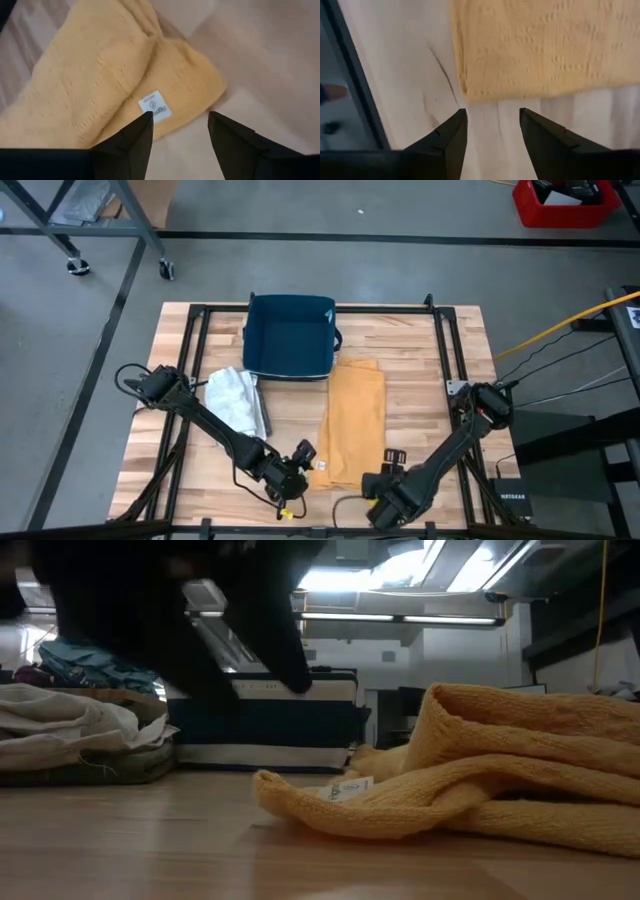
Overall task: Fold towel
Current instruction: Fold the yellow towel
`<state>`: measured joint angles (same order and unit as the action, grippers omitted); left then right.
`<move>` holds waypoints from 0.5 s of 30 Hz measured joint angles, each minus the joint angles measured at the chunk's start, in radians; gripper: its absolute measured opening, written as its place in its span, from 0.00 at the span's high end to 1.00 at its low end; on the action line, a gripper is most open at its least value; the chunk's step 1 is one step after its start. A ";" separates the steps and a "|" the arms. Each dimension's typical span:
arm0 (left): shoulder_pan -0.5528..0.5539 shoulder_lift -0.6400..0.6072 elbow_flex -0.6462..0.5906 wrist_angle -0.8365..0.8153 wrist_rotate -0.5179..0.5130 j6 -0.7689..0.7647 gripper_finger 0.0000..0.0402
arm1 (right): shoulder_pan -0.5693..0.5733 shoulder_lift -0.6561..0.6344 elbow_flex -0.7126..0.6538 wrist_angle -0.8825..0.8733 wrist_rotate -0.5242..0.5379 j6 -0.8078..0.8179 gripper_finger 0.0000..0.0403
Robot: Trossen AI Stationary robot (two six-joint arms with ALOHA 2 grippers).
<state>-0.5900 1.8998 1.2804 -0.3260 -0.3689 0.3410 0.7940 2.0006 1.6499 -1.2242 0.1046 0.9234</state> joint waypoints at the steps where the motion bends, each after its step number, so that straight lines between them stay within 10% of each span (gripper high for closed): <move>1: 0.001 0.012 0.000 -0.002 -0.009 0.046 0.55 | 0.010 0.000 0.000 0.000 0.017 -0.027 0.54; 15: 0.041 0.138 0.001 0.100 -0.175 0.293 0.55 | 0.114 0.000 -0.029 0.027 0.126 -0.299 0.54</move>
<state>-0.5485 2.0380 1.2812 -0.2259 -0.5441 0.6335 0.9083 2.0010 1.6205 -1.1973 0.2307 0.6247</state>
